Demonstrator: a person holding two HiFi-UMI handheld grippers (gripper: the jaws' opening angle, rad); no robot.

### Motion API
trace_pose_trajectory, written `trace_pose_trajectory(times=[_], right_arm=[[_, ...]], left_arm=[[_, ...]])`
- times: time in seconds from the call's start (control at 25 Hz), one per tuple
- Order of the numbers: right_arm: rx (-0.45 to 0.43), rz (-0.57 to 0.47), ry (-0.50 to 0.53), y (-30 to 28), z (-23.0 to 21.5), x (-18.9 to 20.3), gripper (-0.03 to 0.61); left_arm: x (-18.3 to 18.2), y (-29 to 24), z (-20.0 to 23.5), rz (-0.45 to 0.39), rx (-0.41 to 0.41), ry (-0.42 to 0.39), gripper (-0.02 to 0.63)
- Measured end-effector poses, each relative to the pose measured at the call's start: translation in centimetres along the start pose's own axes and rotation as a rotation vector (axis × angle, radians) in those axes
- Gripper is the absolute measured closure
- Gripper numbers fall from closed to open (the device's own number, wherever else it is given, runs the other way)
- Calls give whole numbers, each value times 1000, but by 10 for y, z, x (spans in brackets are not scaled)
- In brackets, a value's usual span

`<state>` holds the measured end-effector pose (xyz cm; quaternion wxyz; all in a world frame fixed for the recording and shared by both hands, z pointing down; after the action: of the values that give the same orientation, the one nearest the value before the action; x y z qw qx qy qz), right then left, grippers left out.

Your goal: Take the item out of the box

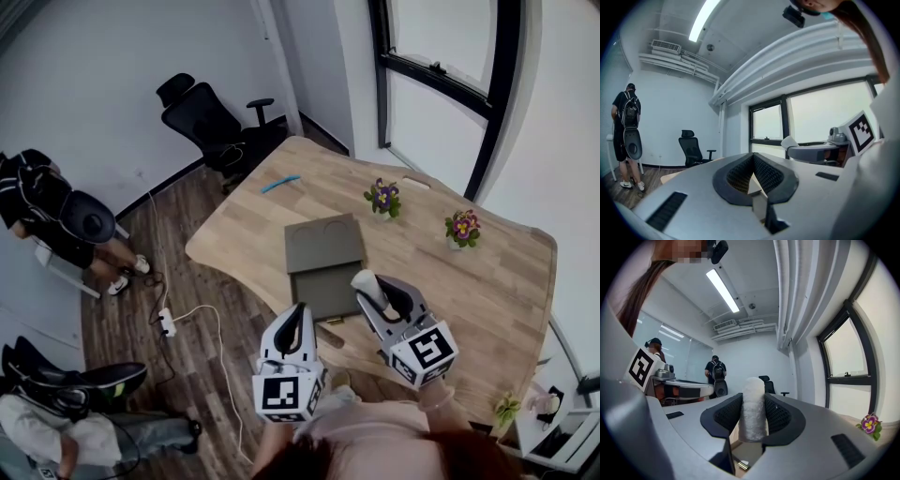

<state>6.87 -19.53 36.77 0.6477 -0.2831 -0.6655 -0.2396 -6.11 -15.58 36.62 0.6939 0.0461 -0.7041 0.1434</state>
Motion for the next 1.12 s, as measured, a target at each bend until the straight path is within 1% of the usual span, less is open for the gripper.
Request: trace_pose_trajectory(times=[0.28,0.48,0.72,1.0,1.12], right_arm=[[0,16,9,1,2,-3,443],[1,29,4,1,1,-5,443],[0,61,8,3,0,-2,443],[1,66,6,5,0,0,443],[2,72,15,5,0,0,443]], left_arm=[[-3,1,0,-3,18,-9,615],[-6,1,2,-10,26,13,614],[-1,-1,1,19,22,18,614],[0,-4,-3,14,33,24,614],[2,-5,-4,26,36,16,614]])
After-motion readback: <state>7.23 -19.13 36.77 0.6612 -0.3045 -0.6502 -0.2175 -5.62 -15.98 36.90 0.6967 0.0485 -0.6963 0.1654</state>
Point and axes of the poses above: the fingertips, and each gripper's own axes: y backward along the fingers, z to its left, x out of its underside, the point moved 2 cm from there along y, backward along the fingers, and after that the axes turned 2 degrees about z, right-handed, at the moved point
